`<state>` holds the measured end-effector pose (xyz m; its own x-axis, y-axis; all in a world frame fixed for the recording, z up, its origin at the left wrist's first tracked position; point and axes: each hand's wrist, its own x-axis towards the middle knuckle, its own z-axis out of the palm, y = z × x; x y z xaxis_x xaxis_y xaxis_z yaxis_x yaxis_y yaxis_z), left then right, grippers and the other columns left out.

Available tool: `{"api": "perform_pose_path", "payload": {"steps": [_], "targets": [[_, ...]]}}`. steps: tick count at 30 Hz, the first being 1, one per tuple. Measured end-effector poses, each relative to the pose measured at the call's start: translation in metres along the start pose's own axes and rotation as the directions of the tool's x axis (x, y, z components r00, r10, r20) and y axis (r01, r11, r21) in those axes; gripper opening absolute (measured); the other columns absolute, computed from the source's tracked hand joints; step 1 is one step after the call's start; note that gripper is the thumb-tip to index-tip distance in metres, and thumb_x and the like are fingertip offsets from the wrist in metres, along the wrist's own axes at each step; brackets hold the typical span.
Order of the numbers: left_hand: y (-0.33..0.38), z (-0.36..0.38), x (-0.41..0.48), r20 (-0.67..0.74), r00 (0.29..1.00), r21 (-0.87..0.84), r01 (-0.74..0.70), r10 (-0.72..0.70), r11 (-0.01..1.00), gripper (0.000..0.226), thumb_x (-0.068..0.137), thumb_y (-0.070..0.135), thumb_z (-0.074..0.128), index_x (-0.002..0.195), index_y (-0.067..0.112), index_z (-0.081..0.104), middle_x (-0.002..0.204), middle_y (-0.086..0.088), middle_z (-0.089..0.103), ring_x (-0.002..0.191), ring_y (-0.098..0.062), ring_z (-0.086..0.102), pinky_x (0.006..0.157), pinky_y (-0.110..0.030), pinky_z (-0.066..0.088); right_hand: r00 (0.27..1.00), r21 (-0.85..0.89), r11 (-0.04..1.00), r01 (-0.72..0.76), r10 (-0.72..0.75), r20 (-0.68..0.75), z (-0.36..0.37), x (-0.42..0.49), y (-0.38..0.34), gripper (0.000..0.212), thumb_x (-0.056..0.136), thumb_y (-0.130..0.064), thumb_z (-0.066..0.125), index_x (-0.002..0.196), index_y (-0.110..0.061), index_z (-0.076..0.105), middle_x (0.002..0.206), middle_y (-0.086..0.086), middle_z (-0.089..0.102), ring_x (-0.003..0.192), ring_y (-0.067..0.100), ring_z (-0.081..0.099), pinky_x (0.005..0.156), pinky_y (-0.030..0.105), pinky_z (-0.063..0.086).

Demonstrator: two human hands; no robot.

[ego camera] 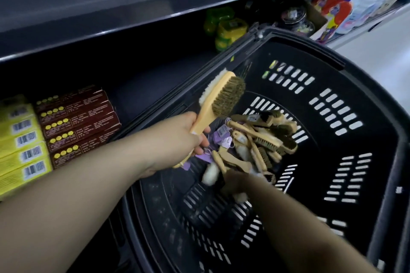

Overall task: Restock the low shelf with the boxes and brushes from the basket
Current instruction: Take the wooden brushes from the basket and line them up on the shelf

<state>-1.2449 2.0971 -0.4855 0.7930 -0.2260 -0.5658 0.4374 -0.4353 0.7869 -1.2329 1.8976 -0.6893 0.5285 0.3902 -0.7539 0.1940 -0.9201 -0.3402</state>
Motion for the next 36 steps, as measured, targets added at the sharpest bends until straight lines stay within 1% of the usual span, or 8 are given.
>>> {"api": "perform_pose_path", "payload": {"steps": [4,8,16,20,26,31,33,36], "targets": [[0.004,0.004,0.003,0.011,1.0,0.054,-0.025,0.024,0.998,0.015,0.098,0.016,0.043,0.105,0.019,0.056,0.104,0.001,0.064,0.088,-0.016,0.061,0.073,-0.025,0.048,0.955,0.101,0.981,-0.165,0.134,0.263,-0.092,-0.036,0.001,0.058,0.085,-0.018,0.062,0.137,-0.014,0.036,0.109,0.0,0.059,0.094,0.016,0.058,0.068,0.024,0.048],[0.005,0.012,0.009,0.033,0.996,0.238,-0.086,0.08,0.967,0.016,0.099,0.019,0.041,0.109,0.02,0.053,0.086,0.005,0.052,0.067,-0.009,0.047,0.052,-0.018,0.039,0.939,0.246,0.968,0.049,-0.129,0.32,-0.16,-0.094,-0.017,0.032,0.076,-0.017,0.069,0.102,-0.031,0.059,0.066,-0.02,0.063,0.057,-0.008,0.057,0.05,0.005,0.041],[0.002,0.018,0.013,0.14,0.99,0.134,-0.031,0.012,0.99,0.021,0.095,0.022,0.049,0.116,0.021,0.051,0.106,-0.005,0.064,0.1,-0.024,0.061,0.091,-0.044,0.049,0.948,0.822,0.476,0.311,-0.215,-0.234,-0.165,-0.132,-0.02,0.027,0.069,-0.015,0.066,0.093,-0.006,0.06,0.081,0.003,0.073,0.073,0.014,0.07,0.054,0.016,0.054],[0.002,0.024,0.013,0.185,0.982,-0.227,0.018,0.025,0.974,0.016,0.095,0.013,0.05,0.111,0.014,0.056,0.097,-0.014,0.071,0.081,-0.032,0.07,0.067,-0.042,0.059,0.922,0.907,0.169,0.385,-0.033,-0.385,-0.155,-0.124,-0.015,0.027,0.07,-0.024,0.063,0.088,-0.006,0.057,0.069,0.003,0.07,0.056,0.01,0.065,0.044,0.015,0.05],[0.0,0.026,0.018,0.135,0.991,-0.304,0.017,0.025,0.953,0.022,0.095,0.036,0.048,0.097,0.017,0.059,0.093,-0.01,0.071,0.085,-0.025,0.069,0.076,-0.039,0.055,0.931,0.912,0.202,0.357,0.0,-0.365,-0.142,-0.104,-0.008,0.028,0.071,-0.027,0.073,0.087,-0.007,0.06,0.068,0.004,0.069,0.046,0.009,0.059,0.041,0.014,0.047],[-0.001,0.026,0.022,0.116,0.993,-0.265,0.037,-0.006,0.964,0.026,0.082,0.014,0.069,0.103,0.015,0.053,0.082,-0.004,0.069,0.068,-0.014,0.071,0.046,-0.022,0.049,0.916,0.916,-0.003,0.402,0.003,-0.402,-0.129,-0.079,0.021,0.04,0.079,-0.048,0.061,0.1,-0.014,0.067,0.097,0.008,0.071,0.094,0.021,0.068,0.077,0.03,0.055],[-0.001,0.027,0.024,0.098,0.995,-0.256,0.054,-0.029,0.965,0.024,0.084,0.013,0.068,0.102,0.017,0.053,0.078,-0.001,0.069,0.062,-0.01,0.069,0.044,-0.02,0.046,0.923,0.953,0.09,0.29,0.238,-0.304,-0.115,-0.066,0.04,0.038,0.081,-0.053,0.058,0.085,-0.016,0.065,0.083,0.004,0.068,0.08,0.018,0.066,0.075,0.031,0.052],[0.001,0.027,0.025,0.083,0.995,-0.245,0.073,-0.054,0.967,0.021,0.084,0.008,0.067,0.098,0.017,0.054,0.065,0.001,0.069,0.05,-0.009,0.062,0.043,-0.018,0.041,0.802,0.682,0.687,-0.25,0.542,-0.252,-0.069,-0.038,0.063,0.029,0.092,-0.036,0.054,0.106,-0.011,0.061,0.102,0.008,0.061,0.095,0.025,0.059,0.085,0.035,0.046]]}}
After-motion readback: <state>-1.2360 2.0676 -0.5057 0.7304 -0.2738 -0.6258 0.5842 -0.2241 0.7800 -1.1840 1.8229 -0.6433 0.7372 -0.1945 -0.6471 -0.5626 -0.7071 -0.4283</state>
